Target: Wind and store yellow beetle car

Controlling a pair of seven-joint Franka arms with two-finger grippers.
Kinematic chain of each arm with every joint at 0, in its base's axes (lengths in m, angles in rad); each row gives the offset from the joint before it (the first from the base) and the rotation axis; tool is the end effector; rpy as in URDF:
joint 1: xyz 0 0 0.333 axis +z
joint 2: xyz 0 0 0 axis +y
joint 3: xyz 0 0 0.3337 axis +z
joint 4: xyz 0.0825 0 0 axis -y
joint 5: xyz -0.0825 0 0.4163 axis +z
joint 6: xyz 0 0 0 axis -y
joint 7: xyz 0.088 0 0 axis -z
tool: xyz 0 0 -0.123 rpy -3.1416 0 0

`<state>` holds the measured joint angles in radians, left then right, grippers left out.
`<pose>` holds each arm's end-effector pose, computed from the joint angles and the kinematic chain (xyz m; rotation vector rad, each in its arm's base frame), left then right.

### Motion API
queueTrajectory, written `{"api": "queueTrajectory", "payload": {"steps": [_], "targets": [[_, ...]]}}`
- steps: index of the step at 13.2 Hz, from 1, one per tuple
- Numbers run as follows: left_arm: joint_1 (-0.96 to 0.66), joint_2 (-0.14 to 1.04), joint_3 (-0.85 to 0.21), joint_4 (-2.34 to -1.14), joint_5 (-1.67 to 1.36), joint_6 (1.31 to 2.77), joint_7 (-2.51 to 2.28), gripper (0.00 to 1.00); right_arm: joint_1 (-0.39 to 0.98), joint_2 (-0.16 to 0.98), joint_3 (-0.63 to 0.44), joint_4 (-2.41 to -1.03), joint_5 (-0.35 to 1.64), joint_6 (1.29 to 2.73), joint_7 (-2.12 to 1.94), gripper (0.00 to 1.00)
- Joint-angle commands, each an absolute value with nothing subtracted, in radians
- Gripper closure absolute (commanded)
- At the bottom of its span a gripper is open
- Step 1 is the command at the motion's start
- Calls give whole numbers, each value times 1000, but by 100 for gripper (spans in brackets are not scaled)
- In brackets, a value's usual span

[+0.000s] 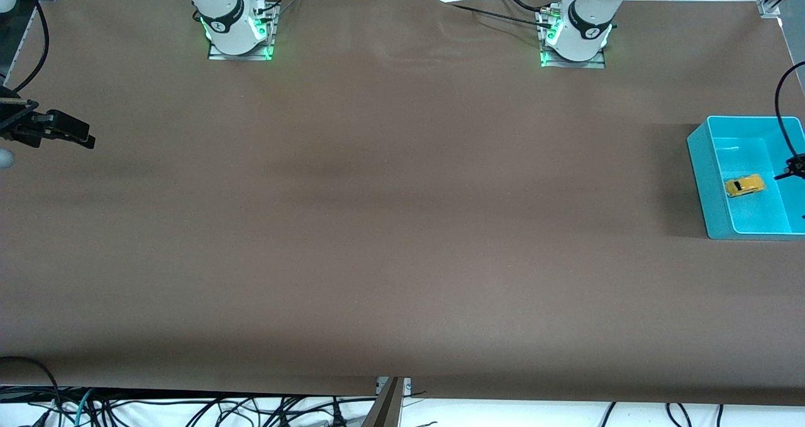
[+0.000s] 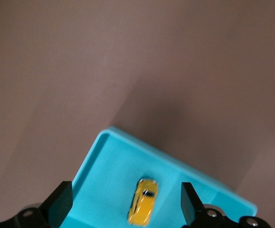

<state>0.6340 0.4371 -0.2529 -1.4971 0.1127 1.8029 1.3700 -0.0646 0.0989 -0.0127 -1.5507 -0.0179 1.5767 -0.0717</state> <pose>0.6408 0.2944 0.4037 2.6732 -1.4686 -0.1152 0.6134 -0.0494 0.5773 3.1258 -0.0075 -0.1159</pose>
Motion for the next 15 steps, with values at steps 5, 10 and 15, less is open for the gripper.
{"api": "queueTrajectory", "payload": {"steps": [5,10,15], "targets": [[336,462,-244,-1299,37,1513,774,0,-72,107,-8,-1529,-5,1571,-60,0],[24,286,-6,-1412,6,1523,270,0,-74,107,-9,-1529,-5,1571,-60,0],[-48,7,43,-1734,-15,1677,-113,0,-74,107,-9,-1529,-5,1571,-60,0]]}}
